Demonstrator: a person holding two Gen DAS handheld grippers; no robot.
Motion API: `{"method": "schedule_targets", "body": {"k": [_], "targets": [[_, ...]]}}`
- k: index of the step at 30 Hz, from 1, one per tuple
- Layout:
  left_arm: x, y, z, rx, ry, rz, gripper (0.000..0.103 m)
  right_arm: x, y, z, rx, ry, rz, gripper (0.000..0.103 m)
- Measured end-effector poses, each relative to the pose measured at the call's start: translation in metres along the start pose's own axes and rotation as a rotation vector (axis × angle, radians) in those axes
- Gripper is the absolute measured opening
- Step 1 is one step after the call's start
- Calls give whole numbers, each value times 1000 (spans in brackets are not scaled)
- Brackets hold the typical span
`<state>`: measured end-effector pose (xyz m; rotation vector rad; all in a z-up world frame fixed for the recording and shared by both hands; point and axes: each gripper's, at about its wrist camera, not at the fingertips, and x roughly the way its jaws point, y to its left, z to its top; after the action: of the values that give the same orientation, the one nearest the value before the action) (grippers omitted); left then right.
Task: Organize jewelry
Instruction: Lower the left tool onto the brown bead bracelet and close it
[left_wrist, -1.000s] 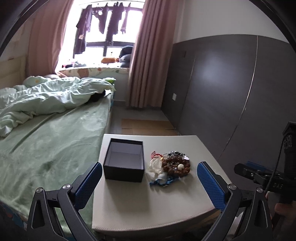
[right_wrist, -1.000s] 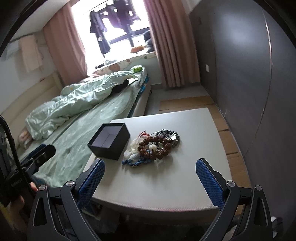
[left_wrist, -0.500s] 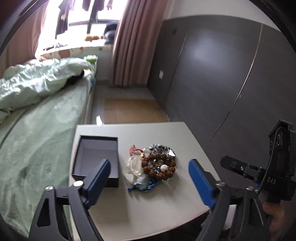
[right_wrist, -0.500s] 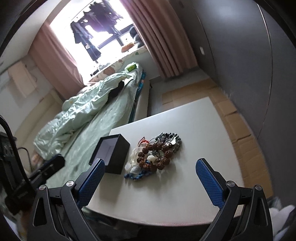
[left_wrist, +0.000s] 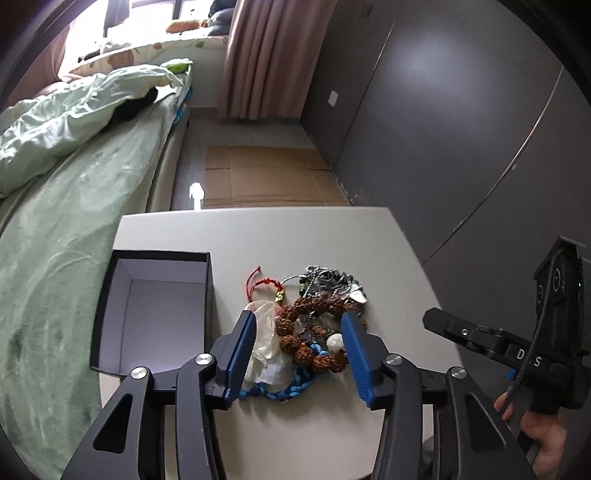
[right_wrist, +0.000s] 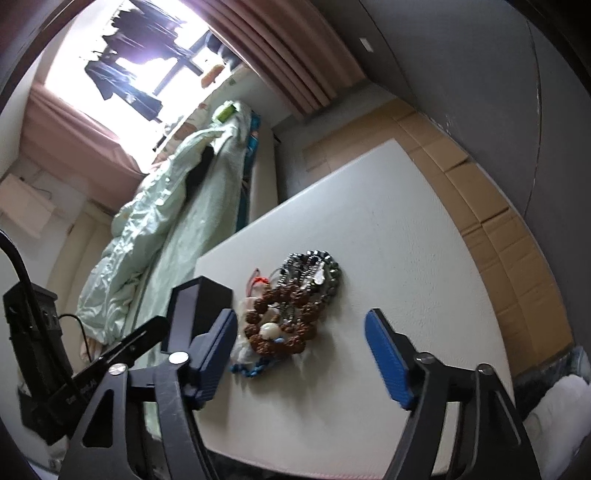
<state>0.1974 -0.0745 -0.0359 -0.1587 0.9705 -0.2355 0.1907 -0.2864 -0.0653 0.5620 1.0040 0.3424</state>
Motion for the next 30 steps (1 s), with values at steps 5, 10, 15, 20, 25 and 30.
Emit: {"method": "schedule_targets", "body": {"k": [5,10,15,20,25,30], "targets": [[28,6,0,-10,61,25,37,32,-8,3,32,88,-18,61],[36,14,5,-18,60,34,33,54,-3,1,33,139,-12,56],[45,20,7,-28,79,36,33,78,-6,3,51,175,-50,56],[51,23,6,-28,94,28,33,86,-1,3,38,173,-68,55],[52,26,3,-40,94,26,33,89,4,3,3,157,-105,47],[53,26,2,-35,95,36,33,90,8,2,-15,156,-113,40]]}}
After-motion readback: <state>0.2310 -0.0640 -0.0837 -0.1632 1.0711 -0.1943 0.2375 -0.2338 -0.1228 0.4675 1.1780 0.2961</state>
